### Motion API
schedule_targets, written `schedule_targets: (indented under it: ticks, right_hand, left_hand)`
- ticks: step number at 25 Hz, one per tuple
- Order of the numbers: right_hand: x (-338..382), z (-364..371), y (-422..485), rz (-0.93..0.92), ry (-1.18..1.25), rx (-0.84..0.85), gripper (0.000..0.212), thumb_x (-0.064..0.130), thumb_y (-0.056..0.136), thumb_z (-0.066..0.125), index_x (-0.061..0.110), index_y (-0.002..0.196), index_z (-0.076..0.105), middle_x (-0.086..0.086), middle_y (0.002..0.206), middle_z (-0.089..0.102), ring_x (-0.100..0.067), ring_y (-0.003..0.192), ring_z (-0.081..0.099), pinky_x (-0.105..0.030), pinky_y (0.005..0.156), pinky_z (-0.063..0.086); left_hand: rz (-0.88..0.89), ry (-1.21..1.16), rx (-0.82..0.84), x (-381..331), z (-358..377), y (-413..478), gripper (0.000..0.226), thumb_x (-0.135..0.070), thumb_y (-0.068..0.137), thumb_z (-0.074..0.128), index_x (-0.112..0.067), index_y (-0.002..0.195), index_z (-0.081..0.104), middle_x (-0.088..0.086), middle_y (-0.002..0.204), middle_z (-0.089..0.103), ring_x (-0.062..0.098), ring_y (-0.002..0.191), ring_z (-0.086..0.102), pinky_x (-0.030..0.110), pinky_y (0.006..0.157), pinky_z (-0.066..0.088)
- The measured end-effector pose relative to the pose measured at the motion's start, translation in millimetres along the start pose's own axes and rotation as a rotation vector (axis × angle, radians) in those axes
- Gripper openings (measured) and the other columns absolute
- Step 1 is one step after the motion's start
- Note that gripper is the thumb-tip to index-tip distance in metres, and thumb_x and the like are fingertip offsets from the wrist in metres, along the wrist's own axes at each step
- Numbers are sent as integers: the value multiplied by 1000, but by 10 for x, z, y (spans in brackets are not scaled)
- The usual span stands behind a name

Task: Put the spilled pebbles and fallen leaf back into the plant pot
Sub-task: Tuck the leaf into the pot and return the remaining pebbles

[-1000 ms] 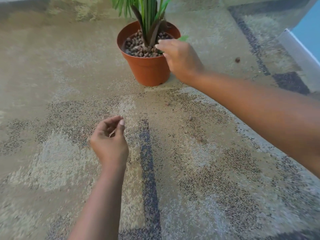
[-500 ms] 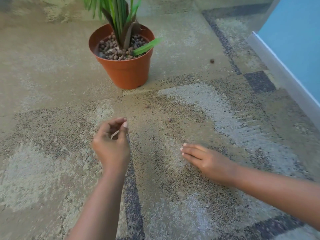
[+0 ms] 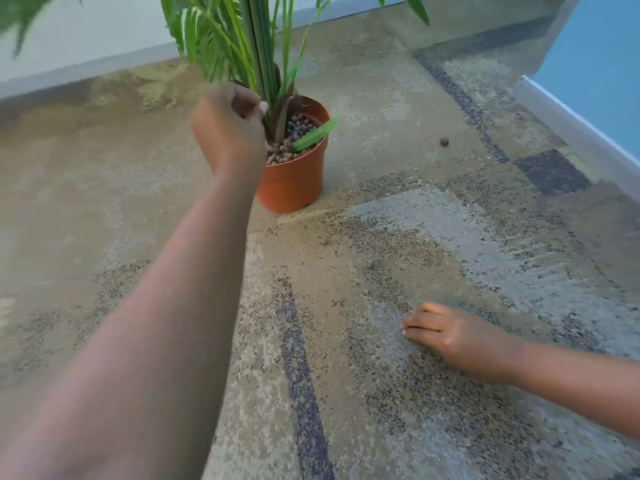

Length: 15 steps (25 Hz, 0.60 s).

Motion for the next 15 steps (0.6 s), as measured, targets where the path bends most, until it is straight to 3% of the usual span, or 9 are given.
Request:
schedule_targets:
  ticks: [3, 5, 7, 9, 11, 13, 15]
  right_hand:
    - [72, -142, 22, -11, 23, -11, 31, -9, 76, 71, -2, 106, 70, -12, 106, 70, -24, 96, 63, -32, 77, 59]
    - [127, -343, 180, 0, 109, -71, 25, -6, 85, 54, -4, 105, 69, -17, 102, 69, -28, 95, 64, -37, 75, 59]
    - [99, -663, 606, -30, 103, -314, 28, -7, 87, 49, -4, 105, 69, -19, 99, 69, -31, 92, 65, -37, 77, 58]
    - [1, -1059, 1257, -52, 86, -617, 23, -11, 83, 57, -4, 100, 72, -18, 95, 71, -31, 89, 66, -35, 79, 56]
    - [-56, -1433, 1907, -23, 46, -748, 19, -7, 84, 59, -2, 94, 74, -15, 94, 72, -30, 89, 65, -36, 80, 53]
    - [-80, -1563, 2331, 85, -15, -608, 25, -5, 88, 51, -1, 100, 73, -15, 103, 71, -29, 99, 61, -36, 87, 49]
    - [-144, -1487, 2423, 126, -33, -514, 30, -5, 88, 48, 0, 105, 72, -16, 112, 69, -29, 110, 58, -34, 101, 42]
  left_hand:
    - [32, 263, 173, 240, 137, 161, 10, -18, 81, 75, -17, 91, 77, 4, 90, 74, 15, 78, 65, 20, 64, 47]
    - [70, 291, 166, 412, 135, 91, 18, -25, 86, 66, -13, 95, 76, 12, 91, 74, 24, 80, 65, 28, 68, 46]
    - [86, 270, 83, 539, 116, -140, 30, -34, 93, 51, -14, 97, 73, 13, 88, 71, 27, 76, 62, 32, 63, 42]
    - [54, 231, 6, 609, 53, -516, 46, -49, 98, 35, -17, 97, 68, 8, 81, 66, 23, 70, 54, 33, 56, 33]
    - [-43, 154, -18, 667, -41, -1005, 56, -56, 99, 27, -17, 103, 67, 1, 89, 67, 20, 78, 57, 33, 64, 42]
    - [-134, 123, 27, 774, -88, -1523, 51, -50, 101, 32, -14, 116, 65, 6, 112, 69, 25, 101, 61, 36, 85, 47]
    - [-174, 131, 135, 859, -79, -2009, 41, -42, 101, 40, -13, 120, 61, 9, 121, 65, 27, 107, 60, 36, 86, 45]
Point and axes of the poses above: each hand's wrist, its own y-axis towards the middle knuckle, its own z-axis out of the palm, x = y × z, the point moved 1 cm from there along y, towards the middle knuckle
